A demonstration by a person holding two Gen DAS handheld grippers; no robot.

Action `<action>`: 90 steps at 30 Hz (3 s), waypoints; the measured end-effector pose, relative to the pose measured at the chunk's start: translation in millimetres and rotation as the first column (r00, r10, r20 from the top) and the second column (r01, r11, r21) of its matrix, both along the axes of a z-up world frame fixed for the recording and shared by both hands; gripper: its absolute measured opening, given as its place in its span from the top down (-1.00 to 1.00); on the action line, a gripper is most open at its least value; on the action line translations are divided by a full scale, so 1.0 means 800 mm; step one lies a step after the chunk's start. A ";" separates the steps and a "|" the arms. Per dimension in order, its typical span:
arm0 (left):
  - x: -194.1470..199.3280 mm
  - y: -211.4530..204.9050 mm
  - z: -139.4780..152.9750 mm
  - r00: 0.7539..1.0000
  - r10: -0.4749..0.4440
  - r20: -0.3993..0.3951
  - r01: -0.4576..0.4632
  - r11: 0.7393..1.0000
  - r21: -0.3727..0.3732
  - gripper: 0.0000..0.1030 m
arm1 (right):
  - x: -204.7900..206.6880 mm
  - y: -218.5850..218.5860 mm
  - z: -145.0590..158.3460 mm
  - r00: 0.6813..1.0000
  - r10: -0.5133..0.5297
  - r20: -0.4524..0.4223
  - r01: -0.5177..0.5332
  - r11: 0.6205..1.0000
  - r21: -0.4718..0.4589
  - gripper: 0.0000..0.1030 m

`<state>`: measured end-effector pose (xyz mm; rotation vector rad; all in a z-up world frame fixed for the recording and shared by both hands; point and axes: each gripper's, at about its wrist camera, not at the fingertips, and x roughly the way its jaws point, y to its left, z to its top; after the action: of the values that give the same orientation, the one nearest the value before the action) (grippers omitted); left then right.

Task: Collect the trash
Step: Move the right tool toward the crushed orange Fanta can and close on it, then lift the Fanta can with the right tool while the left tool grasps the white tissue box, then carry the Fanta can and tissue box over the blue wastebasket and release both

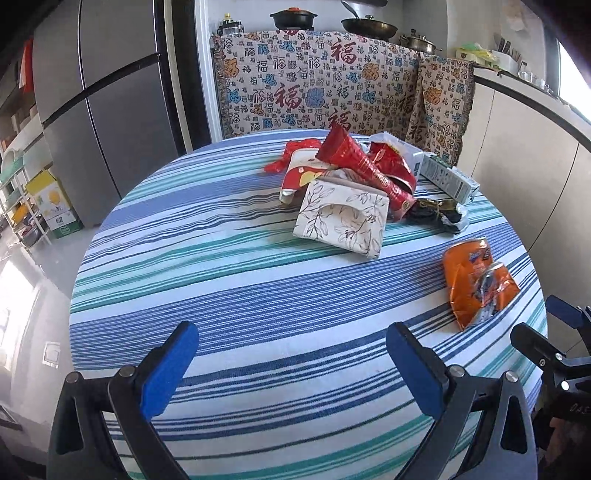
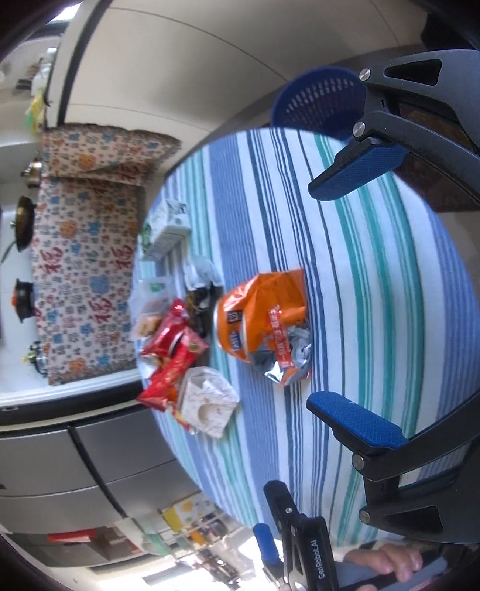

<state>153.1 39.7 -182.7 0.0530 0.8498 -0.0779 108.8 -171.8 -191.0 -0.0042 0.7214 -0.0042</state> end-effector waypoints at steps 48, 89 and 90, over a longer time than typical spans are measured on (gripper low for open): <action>0.110 -0.054 -0.032 0.952 -0.302 -0.058 0.304 0.953 0.023 -0.59 | 0.094 -0.014 -0.026 0.994 0.023 -0.105 -0.022 1.000 0.005 -0.70; 0.078 -0.291 0.029 0.862 -0.507 0.022 0.507 0.859 -0.074 -0.59 | 0.046 -0.202 0.058 0.991 -0.136 0.001 0.136 0.989 0.054 -0.70; 0.079 -0.308 0.030 0.854 -0.520 0.023 0.520 0.850 -0.081 -0.59 | 0.043 -0.217 0.062 0.988 -0.153 0.002 0.152 0.987 0.052 -0.70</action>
<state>216.6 -206.7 -158.8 0.2053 0.8117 -0.6279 142.9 -345.2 -141.6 0.1004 0.7147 -0.1319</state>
